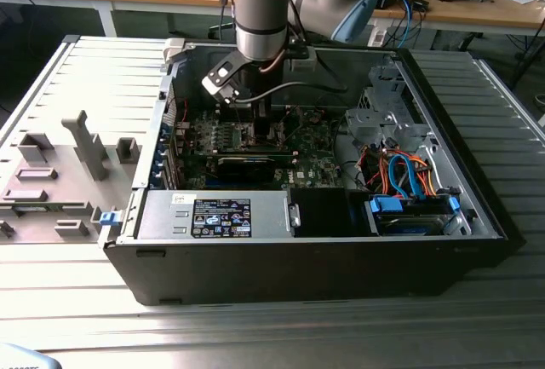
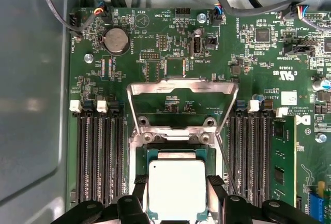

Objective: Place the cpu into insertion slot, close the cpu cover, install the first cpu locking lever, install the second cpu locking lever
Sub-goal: 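Place the cpu into insertion slot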

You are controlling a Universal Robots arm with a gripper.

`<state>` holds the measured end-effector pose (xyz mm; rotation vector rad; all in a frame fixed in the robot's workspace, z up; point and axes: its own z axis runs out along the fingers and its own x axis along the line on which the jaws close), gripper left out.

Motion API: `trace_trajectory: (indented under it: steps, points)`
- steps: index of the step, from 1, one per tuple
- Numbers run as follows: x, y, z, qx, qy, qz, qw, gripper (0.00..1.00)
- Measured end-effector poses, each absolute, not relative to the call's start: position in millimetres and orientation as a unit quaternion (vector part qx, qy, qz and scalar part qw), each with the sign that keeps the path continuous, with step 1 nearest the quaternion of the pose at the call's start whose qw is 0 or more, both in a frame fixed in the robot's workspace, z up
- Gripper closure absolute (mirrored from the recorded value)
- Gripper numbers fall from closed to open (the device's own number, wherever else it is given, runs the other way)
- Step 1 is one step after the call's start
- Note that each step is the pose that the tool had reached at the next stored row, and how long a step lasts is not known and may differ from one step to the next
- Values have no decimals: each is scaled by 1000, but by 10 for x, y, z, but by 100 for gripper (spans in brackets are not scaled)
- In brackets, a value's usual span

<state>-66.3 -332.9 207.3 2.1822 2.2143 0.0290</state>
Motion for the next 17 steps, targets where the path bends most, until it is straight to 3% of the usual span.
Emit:
trace_trajectory:
  steps: [7, 9, 13, 16, 17]
  points:
    - [-662, -3329, 1989, 702, 712, 9, 16, 46]
    - [-663, -3329, 1988, 702, 712, 9, 16, 38]
    - [-663, -3329, 2020, 702, 712, 10, 16, 38]
    - [-662, -3329, 2113, 702, 712, 13, 12, 38]
    - [-663, -3329, 2120, 702, 712, 20, 6, 38]
